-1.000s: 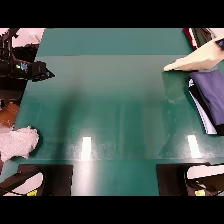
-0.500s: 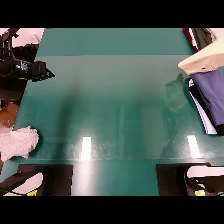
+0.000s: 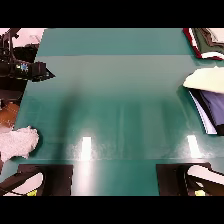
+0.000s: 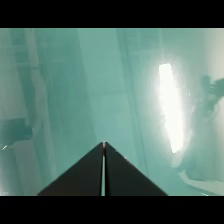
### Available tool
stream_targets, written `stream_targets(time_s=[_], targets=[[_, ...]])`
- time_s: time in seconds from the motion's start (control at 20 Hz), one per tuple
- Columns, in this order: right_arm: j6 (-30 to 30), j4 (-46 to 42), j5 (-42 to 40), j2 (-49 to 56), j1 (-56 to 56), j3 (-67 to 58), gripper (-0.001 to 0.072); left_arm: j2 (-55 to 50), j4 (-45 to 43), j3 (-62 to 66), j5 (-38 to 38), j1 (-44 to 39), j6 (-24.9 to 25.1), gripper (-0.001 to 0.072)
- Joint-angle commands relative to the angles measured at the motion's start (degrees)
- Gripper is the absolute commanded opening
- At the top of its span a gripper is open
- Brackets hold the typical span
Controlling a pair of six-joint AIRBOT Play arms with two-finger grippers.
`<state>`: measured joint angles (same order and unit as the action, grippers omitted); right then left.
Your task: Fold the shirts.
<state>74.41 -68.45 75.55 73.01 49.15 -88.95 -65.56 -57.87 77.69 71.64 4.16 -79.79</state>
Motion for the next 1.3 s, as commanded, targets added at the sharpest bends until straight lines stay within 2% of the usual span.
stream_targets(time_s=[0.0,0.05,0.25,0.4,0.45,0.5,0.55,0.6,0.65,0.75,0.8,1.0,1.25], targets=[[4.9,-8.5,2.9,-5.0,6.6,8.7,0.0394,0.0,0.0,0.0,0.5,0.0,0.7,0.0025],[4.9,-8.0,2.9,-6.3,8.7,10.9,0.0514,0.0,0.0,0.0,0.5,0.0,0.8,0.0025],[6.8,-6.5,2.4,-10.6,13.8,17.5,0.0509,0.0,0.0,0.0,0.8,0.0,0.8,0.0025],[6.7,4.8,1.7,-12.7,11.9,19.8,0.0507,0.0,0.0,0.0,0.8,0.0,0.7,0.0025],[6.5,8.9,1.3,-13.5,9.7,20.5,0.0484,0.0,0.0,0.0,0.8,0.0,0.7,0.0025],[6.5,11.8,1.1,-14.3,7.0,21.2,0.0404,0.0,0.0,0.0,1.3,0.0,0.7,0.0025],[6.5,13.7,0.9,-15.0,3.4,21.8,0.0362,0.0,0.0,0.0,1.8,0.0,0.7,0.0025],[6.5,14.4,0.9,-15.6,-0.3,22.1,0.0362,0.0,0.0,0.0,1.7,0.0,0.7,0.0025],[6.5,14.5,0.9,-16.1,-4.5,22.2,0.0307,0.0,0.0,0.0,1.3,0.0,0.7,0.0025],[6.5,14.5,0.8,-17.1,-12.6,22.2,0.0070,0.0,0.0,0.0,0.5,0.0,0.7,0.0025],[6.5,14.5,0.4,-17.5,-16.2,22.2,0.0021,0.0,0.0,0.0,0.3,0.0,0.7,0.0025],[6.5,14.4,-0.8,-18.8,-28.7,22.1,0.0020,0.0,0.0,0.0,0.3,0.0,0.7,0.0025],[6.5,14.4,0.5,-17.2,-36.6,22.1,0.0020,0.0,0.0,0.0,0.3,0.0,0.7,0.0025]])
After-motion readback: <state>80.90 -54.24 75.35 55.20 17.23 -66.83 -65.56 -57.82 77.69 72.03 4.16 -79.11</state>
